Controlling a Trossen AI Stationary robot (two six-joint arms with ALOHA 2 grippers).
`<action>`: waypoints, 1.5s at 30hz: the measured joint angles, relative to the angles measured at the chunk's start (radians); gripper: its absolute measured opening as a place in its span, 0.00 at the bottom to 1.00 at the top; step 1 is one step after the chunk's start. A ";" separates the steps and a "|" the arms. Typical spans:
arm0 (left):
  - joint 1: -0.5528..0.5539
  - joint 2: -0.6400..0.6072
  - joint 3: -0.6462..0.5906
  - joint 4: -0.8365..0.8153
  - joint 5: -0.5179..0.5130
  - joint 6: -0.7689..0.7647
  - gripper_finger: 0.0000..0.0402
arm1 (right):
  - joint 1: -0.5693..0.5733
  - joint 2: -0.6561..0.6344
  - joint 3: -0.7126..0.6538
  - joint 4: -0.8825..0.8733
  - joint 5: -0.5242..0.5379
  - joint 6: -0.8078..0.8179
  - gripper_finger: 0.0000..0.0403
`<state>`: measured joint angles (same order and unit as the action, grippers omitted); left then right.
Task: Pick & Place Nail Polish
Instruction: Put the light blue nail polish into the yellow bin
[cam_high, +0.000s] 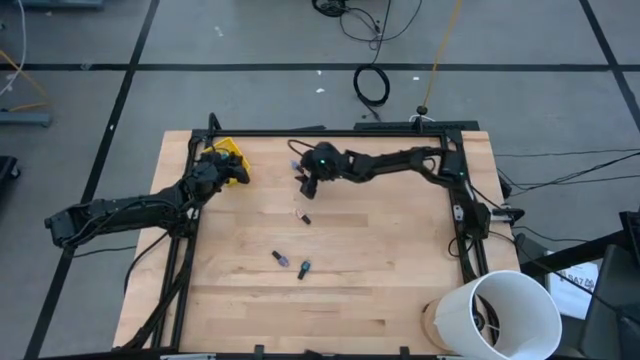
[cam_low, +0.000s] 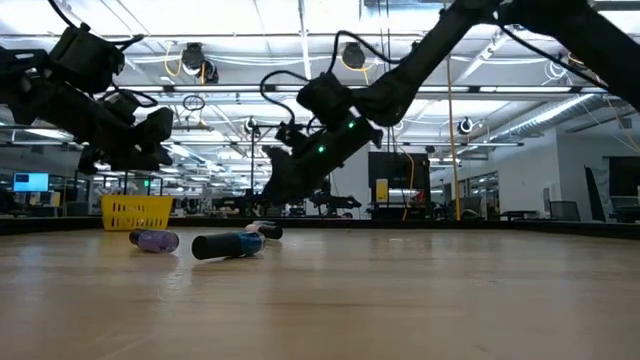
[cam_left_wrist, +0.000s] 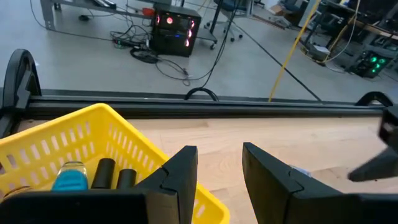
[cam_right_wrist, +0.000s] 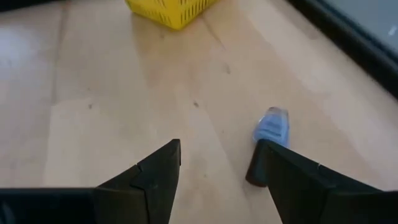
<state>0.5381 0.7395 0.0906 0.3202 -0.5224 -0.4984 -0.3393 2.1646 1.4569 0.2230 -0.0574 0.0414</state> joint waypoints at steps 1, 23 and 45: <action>0.000 0.000 0.000 0.000 0.000 0.000 0.31 | -0.001 0.015 0.014 -0.001 0.000 0.001 0.52; -0.151 0.058 0.111 0.014 0.353 0.106 0.31 | 0.036 -0.386 -0.135 -0.204 -0.283 -0.125 0.36; -0.054 0.996 1.013 -0.624 0.422 0.662 0.65 | 0.040 -1.067 -0.832 0.349 -0.179 -0.096 0.36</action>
<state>0.4841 1.7353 1.1036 -0.3037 -0.1001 0.1634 -0.2989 1.0974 0.6250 0.5723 -0.2367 -0.0546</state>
